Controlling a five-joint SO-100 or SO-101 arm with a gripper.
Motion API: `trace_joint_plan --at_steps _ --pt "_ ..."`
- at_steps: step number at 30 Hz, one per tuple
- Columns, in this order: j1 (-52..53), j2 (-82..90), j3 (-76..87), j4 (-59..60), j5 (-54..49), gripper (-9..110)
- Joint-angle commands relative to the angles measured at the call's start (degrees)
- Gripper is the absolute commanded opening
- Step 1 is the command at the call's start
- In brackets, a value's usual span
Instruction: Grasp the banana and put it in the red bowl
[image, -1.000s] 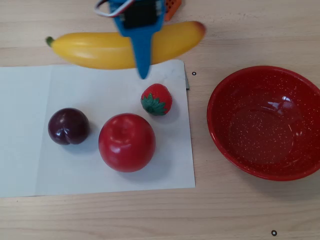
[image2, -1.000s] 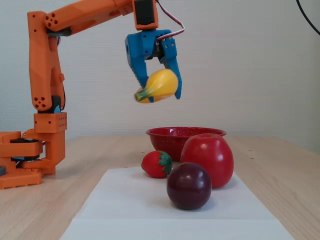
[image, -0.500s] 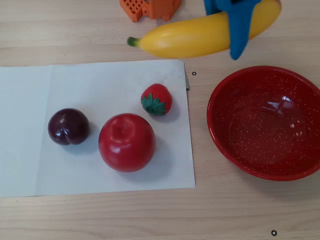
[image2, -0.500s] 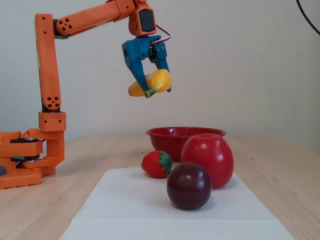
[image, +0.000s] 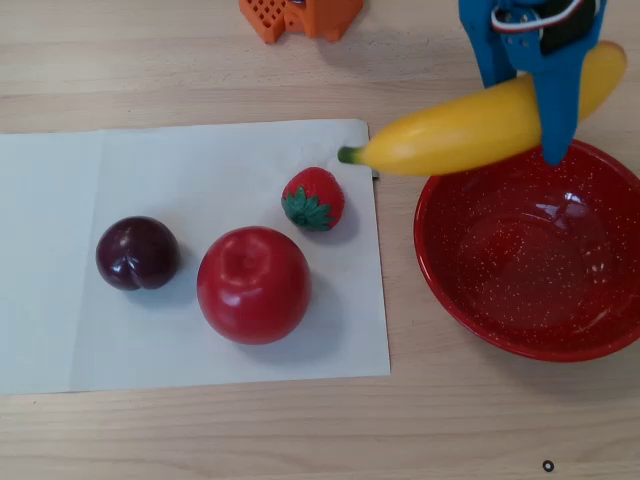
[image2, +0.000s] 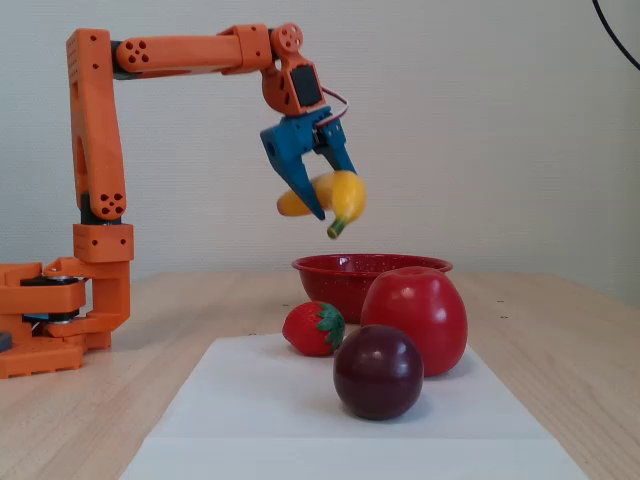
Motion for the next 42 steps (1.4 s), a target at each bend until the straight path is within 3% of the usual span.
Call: trace_joint_plan --at_steps 1,8,13,21,27,31,38,42 --pt "3.69 2.90 -1.41 -6.42 -0.53 0" --pt "5.19 2.11 8.44 -24.35 2.02 0" --pt "6.06 0.79 11.07 -27.77 4.75 1" --pt "4.31 0.09 11.87 -25.66 2.29 29" --pt "2.29 0.88 6.24 -18.37 0.26 36" --pt "0.62 1.49 0.18 -11.60 -0.97 33" --pt "-2.72 3.60 -12.13 1.41 -1.93 8" --pt "-4.92 5.54 -15.82 8.26 -0.88 0"
